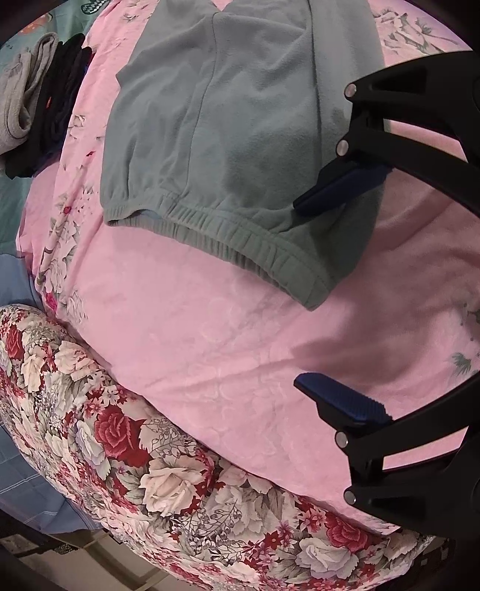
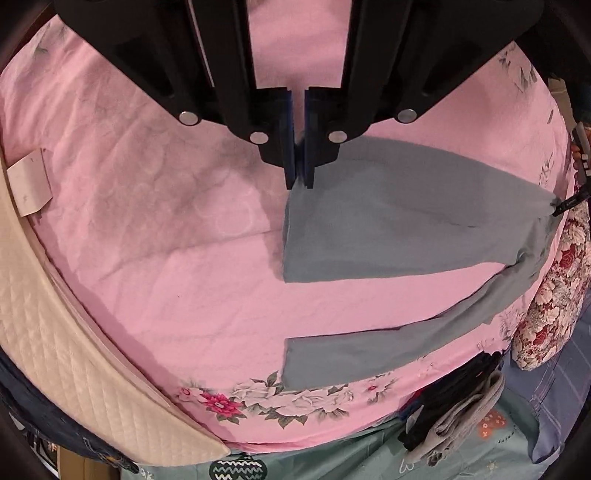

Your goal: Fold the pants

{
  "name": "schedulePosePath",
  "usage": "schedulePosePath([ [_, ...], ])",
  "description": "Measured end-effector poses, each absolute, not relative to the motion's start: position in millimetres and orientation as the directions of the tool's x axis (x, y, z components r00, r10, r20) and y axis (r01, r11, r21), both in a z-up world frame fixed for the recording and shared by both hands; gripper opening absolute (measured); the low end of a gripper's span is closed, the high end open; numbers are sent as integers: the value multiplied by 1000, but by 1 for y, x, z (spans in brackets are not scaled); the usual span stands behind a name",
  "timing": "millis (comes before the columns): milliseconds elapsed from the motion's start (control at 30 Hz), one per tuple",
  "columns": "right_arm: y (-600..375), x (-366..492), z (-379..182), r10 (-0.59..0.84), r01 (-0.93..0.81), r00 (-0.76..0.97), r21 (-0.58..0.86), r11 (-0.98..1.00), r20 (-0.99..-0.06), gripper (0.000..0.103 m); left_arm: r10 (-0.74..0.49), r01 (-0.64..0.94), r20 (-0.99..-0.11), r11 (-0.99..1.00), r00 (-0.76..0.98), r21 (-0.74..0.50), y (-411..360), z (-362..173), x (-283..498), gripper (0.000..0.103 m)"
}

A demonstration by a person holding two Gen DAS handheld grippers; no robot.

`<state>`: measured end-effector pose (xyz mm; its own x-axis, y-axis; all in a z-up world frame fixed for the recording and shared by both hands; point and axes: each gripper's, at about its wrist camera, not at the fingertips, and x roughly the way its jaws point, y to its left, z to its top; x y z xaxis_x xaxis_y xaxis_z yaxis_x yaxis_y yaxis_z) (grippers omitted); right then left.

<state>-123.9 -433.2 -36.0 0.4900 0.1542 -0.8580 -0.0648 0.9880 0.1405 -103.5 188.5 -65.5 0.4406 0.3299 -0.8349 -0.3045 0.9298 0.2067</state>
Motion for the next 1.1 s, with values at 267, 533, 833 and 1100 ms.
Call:
schedulePosePath([
  [267,-437,-95,-13,102,-62,456,83,995,-884,55,277,-243,-857,952,434,185,195,-46,-97,89],
  [533,-445,55,-12,173,-71,611,164,984,-772,62,354,-293,-838,924,414,246,207,-20,-72,89],
  [833,-438,138,-48,134,-132,583,69,989,-801,27,396,-290,-839,909,373,299,207,-29,-22,90],
  [1100,-441,161,4,77,-85,659,28,996,-748,1,279,-276,-854,947,440,167,209,-24,45,90],
])
